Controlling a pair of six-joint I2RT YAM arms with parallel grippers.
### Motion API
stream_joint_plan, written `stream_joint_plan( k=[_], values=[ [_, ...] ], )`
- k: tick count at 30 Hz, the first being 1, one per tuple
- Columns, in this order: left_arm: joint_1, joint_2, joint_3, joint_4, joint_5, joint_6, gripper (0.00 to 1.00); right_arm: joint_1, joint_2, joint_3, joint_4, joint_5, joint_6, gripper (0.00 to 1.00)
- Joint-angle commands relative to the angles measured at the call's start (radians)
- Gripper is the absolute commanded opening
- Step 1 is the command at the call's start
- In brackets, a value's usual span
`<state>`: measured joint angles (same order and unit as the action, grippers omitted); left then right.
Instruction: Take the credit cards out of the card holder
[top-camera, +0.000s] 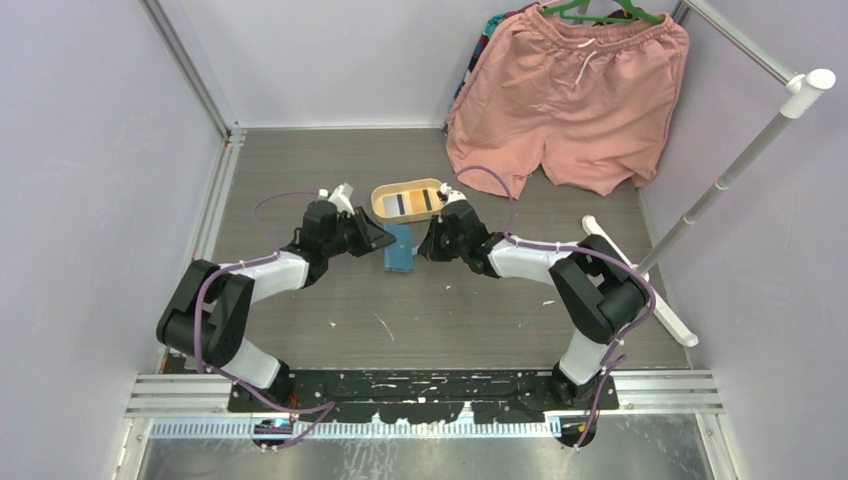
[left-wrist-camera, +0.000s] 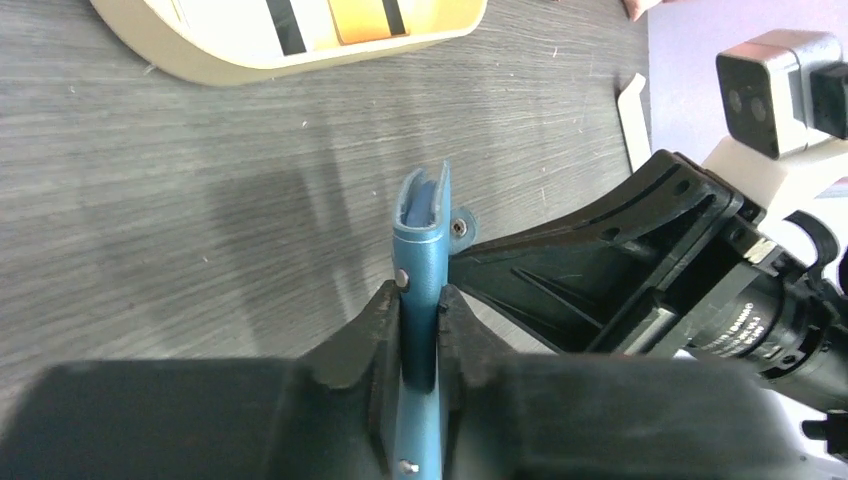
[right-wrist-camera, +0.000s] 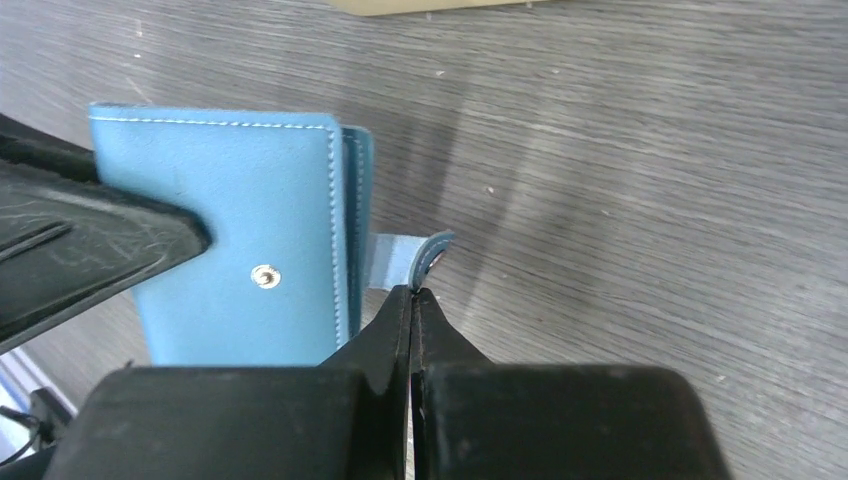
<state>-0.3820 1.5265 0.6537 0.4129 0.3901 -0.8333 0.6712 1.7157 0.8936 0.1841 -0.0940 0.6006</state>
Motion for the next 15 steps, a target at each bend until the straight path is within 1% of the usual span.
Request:
stream_joint_plan(
  k=[1, 3, 7, 8, 9, 10, 13, 15],
  values=[
    [-0.003, -0.009, -0.013, 0.075, 0.029, 0.012, 0.28, 0.000, -0.060, 0.004, -0.056, 0.087, -0.042, 0.01],
    [-0.003, 0.004, -0.028, 0.090, 0.024, 0.011, 0.39, -0.003, -0.093, -0.013, -0.078, 0.129, -0.057, 0.01],
    [-0.003, 0.037, -0.048, 0.113, 0.021, 0.011, 0.61, -0.009, -0.156, -0.044, -0.132, 0.161, -0.081, 0.01],
    [-0.003, 0.047, -0.051, 0.119, 0.021, 0.011, 0.68, -0.010, -0.172, -0.053, -0.143, 0.165, -0.090, 0.01],
    [-0.003, 0.060, -0.053, 0.128, 0.022, 0.009, 0.77, -0.011, -0.189, -0.061, -0.151, 0.166, -0.097, 0.01],
    [-0.004, 0.071, -0.057, 0.138, 0.023, 0.004, 0.80, -0.012, -0.207, -0.070, -0.158, 0.165, -0.104, 0.01],
    [-0.009, 0.095, -0.066, 0.177, 0.025, -0.016, 0.83, -0.012, -0.267, -0.091, -0.177, 0.149, -0.118, 0.01],
    [-0.016, 0.097, -0.063, 0.175, 0.015, -0.019, 0.84, -0.013, -0.303, -0.099, -0.178, 0.134, -0.122, 0.01]
  ],
)
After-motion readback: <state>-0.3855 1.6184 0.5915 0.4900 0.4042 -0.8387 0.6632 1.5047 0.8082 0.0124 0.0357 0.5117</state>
